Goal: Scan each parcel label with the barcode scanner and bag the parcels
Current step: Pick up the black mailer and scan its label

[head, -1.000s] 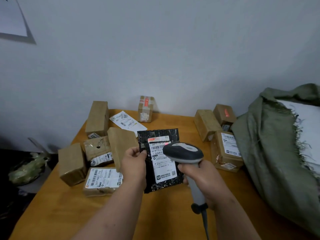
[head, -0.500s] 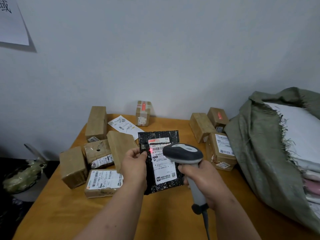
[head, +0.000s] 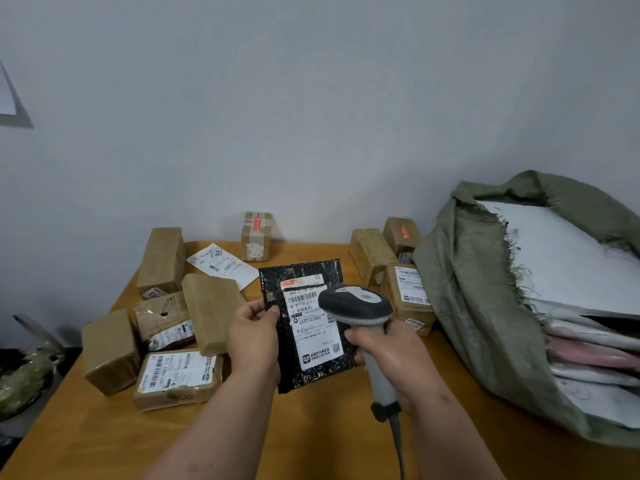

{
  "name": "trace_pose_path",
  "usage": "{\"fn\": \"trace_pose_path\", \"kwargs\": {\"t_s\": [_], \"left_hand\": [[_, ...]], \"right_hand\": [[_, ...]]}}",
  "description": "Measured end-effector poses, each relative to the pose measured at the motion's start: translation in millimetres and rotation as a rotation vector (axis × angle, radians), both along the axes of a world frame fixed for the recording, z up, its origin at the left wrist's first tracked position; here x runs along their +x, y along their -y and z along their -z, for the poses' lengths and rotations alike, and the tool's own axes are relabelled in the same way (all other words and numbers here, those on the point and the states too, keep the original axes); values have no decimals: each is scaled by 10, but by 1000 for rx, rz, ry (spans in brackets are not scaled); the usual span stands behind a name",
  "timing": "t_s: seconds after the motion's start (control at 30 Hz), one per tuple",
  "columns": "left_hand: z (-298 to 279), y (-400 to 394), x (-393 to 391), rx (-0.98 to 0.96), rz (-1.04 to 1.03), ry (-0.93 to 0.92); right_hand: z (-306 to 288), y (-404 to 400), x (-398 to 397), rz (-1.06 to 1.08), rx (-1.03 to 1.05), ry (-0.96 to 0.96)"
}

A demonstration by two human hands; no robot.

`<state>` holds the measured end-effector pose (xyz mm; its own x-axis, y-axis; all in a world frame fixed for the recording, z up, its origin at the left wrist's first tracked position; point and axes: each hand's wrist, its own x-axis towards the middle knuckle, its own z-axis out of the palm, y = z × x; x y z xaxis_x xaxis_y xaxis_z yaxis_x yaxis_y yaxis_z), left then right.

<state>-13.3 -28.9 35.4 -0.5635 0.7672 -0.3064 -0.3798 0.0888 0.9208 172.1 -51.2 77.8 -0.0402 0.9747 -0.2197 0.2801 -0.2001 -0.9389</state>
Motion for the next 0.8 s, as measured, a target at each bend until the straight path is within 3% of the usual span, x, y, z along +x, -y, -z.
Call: {"fn": "trace_pose_path", "kwargs": {"t_s": [0.2,0.5,0.6,0.8], "left_hand": [[-257,32,685,69,70,74],[-591,78,2311,121,273,292],[-577,110,2727,110,338,211],[-483,144,3343,3,865,-93]], "right_hand": [[-8,104,702,198,34,-130],[-155,474,2189,273,34,-179],[-205,539,2620,394,56,-262],[-223,514,3259,678,26,-473]]}}
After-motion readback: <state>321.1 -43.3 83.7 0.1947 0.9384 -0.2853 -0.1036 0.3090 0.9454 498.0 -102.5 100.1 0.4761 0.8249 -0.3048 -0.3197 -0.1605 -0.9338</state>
